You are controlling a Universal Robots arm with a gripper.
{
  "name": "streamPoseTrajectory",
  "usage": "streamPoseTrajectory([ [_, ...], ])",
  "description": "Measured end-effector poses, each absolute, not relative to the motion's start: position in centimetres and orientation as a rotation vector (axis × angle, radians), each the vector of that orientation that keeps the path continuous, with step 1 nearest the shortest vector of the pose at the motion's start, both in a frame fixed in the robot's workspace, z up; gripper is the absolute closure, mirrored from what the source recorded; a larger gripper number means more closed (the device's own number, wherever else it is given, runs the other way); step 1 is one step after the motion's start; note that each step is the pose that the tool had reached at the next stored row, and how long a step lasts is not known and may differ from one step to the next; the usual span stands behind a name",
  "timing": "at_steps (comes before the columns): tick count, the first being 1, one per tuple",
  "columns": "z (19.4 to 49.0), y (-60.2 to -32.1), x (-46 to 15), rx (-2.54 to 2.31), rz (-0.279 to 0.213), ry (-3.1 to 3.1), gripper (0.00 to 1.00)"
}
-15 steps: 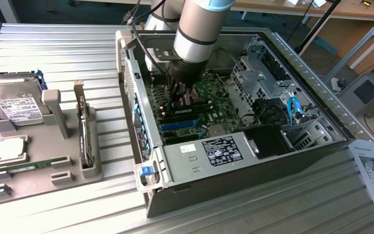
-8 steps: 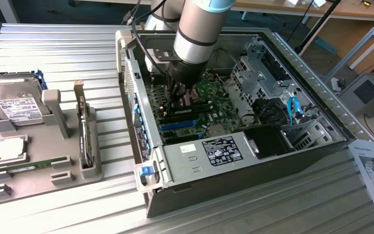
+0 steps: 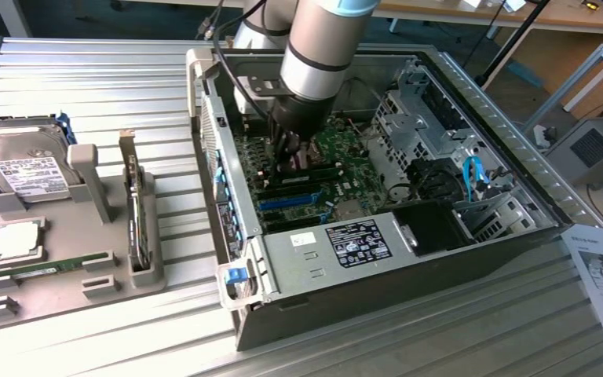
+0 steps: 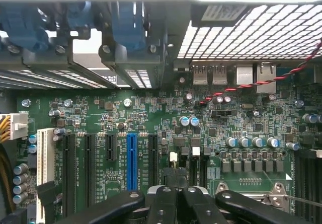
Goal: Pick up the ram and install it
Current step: 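Press down the ram until it locks into place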
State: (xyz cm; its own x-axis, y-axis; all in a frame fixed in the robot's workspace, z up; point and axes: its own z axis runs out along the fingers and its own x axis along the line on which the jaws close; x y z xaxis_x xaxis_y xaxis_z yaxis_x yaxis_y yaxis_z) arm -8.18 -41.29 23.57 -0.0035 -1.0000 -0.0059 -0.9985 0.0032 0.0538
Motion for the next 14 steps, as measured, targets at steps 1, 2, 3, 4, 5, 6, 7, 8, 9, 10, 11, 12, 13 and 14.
streamPoseTrajectory([
  [1, 23.7, -41.3, -8.2, 2.193, -0.066, -2.201, 0.89],
  [2, 23.8, -41.3, -8.2, 2.193, -0.066, -2.201, 0.89],
  [3, 24.0, -41.3, -8.2, 2.193, -0.066, -2.201, 0.89],
  [4, 24.1, -41.3, -8.2, 2.193, -0.066, -2.201, 0.89],
  [5, 24.2, -41.3, -8.2, 2.193, -0.066, -2.201, 0.89],
  [6, 24.3, -41.3, -8.2, 2.193, -0.066, -2.201, 0.89],
  [7, 24.5, -41.3, -8.2, 2.193, -0.066, -2.201, 0.89],
  [8, 24.7, -41.3, -8.2, 2.193, -0.066, -2.201, 0.89],
  [9, 24.9, -41.3, -8.2, 2.193, -0.066, -2.201, 0.89],
  [10, 25.1, -41.3, -8.2, 2.193, -0.066, -2.201, 0.89],
  [11, 25.2, -41.3, -8.2, 2.193, -0.066, -2.201, 0.89],
  [12, 25.6, -41.3, -8.2, 2.193, -0.066, -2.201, 0.89],
  [13, 25.7, -41.3, -8.2, 2.193, -0.066, -2.201, 0.89],
  [14, 25.9, -41.3, -8.2, 2.193, -0.066, -2.201, 0.89],
])
